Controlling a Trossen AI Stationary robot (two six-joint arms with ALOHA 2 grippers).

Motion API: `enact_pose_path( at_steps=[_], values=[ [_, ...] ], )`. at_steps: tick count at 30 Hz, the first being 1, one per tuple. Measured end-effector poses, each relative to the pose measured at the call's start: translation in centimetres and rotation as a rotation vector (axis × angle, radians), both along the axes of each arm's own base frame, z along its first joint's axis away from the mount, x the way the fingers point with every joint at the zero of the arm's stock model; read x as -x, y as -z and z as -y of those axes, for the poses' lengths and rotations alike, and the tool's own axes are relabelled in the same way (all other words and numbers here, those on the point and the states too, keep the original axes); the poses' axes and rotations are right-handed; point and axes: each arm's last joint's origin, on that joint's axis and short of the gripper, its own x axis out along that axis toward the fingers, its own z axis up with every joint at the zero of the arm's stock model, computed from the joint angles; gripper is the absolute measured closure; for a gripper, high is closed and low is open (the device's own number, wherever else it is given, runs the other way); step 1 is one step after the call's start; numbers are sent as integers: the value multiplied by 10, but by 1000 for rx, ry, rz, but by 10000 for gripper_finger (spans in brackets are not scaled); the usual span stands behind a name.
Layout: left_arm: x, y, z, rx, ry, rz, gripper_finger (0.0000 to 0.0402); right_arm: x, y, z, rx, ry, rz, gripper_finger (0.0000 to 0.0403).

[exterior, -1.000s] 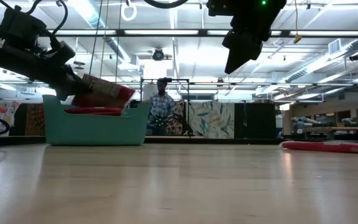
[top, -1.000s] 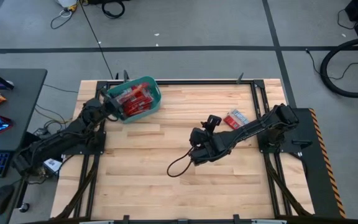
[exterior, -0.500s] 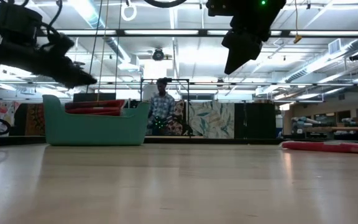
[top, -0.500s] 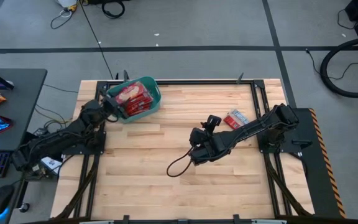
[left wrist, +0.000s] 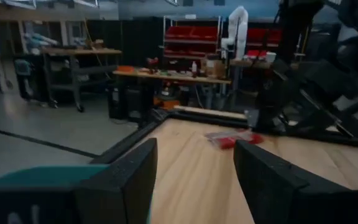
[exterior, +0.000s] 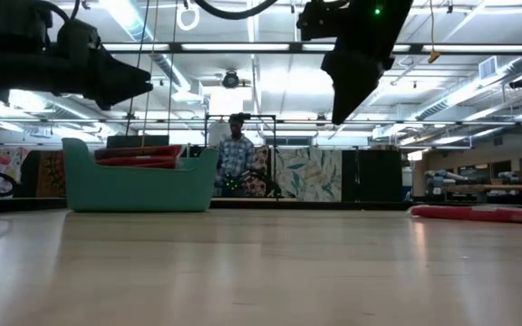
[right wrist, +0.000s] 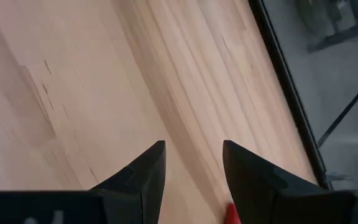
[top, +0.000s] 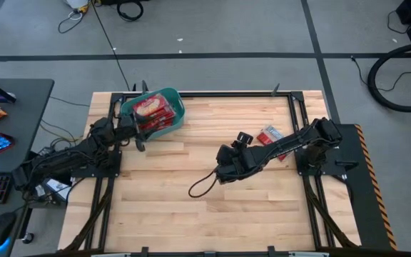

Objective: Sort popcorn bags into baskets
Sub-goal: Put the popcorn bag into the green bin

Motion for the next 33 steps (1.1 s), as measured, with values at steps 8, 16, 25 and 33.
enact_pose_path(
  at_steps=[8,16,25,33],
  values=[
    [0,12,-1,7,-151,-140,234,-5,2,25,-78,92,-3,238],
    [2,-5,-2,-37,-197,-220,263,-5,18,45,-119,144,-14,238],
    [20,-12,8,-102,-235,-68,294,12,28,40,-127,215,-111,238],
    [30,-13,13,-115,-245,-38,301,34,58,43,-185,335,-195,238]
  ],
)
